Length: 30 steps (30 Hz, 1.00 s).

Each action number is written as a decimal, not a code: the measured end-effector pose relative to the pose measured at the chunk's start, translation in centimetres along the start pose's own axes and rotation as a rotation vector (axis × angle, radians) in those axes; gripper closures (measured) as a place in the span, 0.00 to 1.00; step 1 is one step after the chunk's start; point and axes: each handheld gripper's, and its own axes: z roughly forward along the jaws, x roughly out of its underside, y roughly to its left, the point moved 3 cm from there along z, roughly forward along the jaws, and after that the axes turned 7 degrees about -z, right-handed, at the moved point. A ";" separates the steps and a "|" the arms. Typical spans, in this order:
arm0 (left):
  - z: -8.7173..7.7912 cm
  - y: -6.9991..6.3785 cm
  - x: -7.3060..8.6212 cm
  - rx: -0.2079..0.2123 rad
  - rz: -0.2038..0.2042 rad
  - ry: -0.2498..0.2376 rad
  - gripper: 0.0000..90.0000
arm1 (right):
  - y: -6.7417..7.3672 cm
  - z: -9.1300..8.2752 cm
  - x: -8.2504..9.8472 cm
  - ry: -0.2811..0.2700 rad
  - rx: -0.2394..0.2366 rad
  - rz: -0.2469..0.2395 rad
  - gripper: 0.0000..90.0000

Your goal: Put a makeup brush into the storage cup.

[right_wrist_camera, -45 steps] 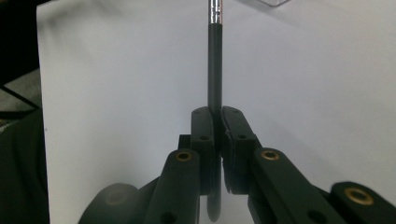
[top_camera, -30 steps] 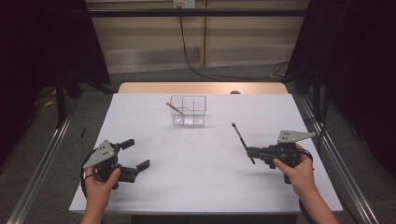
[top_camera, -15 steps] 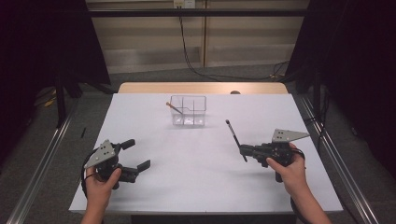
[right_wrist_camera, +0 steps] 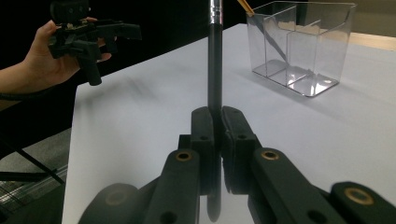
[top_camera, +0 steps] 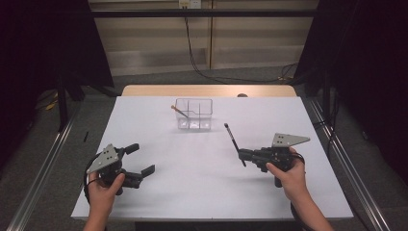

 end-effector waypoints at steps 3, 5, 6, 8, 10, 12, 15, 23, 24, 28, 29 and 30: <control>0.1 0.0 0.0 0.000 -0.004 0.001 0.00 | 0.2 0.4 -0.2 -0.001 -0.006 -0.005 0.94; 0.1 0.0 0.0 0.003 -0.003 0.000 0.00 | 0.3 0.7 -0.3 -0.004 -0.011 -0.007 0.94; 0.1 0.0 0.0 0.002 -0.001 0.001 0.00 | 0.4 0.7 -0.3 -0.006 -0.014 -0.006 0.94; 0.2 0.0 0.0 0.004 0.002 0.002 0.00 | 0.5 0.9 -0.4 -0.009 -0.018 -0.010 0.94; 0.2 0.0 0.1 0.006 0.000 0.004 0.00 | 0.6 1.1 -0.5 -0.013 -0.026 -0.010 0.94; 0.2 -0.1 0.1 0.008 0.000 0.005 0.00 | 0.7 1.3 -0.5 -0.016 -0.034 -0.008 0.94; 0.2 0.0 0.1 0.007 -0.005 0.003 0.00 | 1.0 1.8 -0.3 -0.019 -0.043 -0.007 0.94; 0.1 -0.1 0.2 0.006 -0.011 0.005 0.00 | 1.6 2.7 -0.4 -0.024 -0.067 -0.007 0.94; 0.1 -0.1 0.2 0.004 -0.014 0.005 0.00 | 1.7 2.8 -0.4 -0.026 -0.069 -0.009 0.94; 0.1 -0.1 0.2 0.008 -0.013 0.008 0.00 | 2.1 3.2 -0.2 -0.024 -0.085 -0.009 0.94; 0.1 -0.2 0.2 0.006 -0.011 0.008 0.00 | 2.1 3.3 -0.1 -0.026 -0.086 -0.010 0.94; 0.2 -0.2 0.2 0.008 -0.010 0.009 0.00 | 2.2 3.4 -0.1 -0.028 -0.087 -0.011 0.94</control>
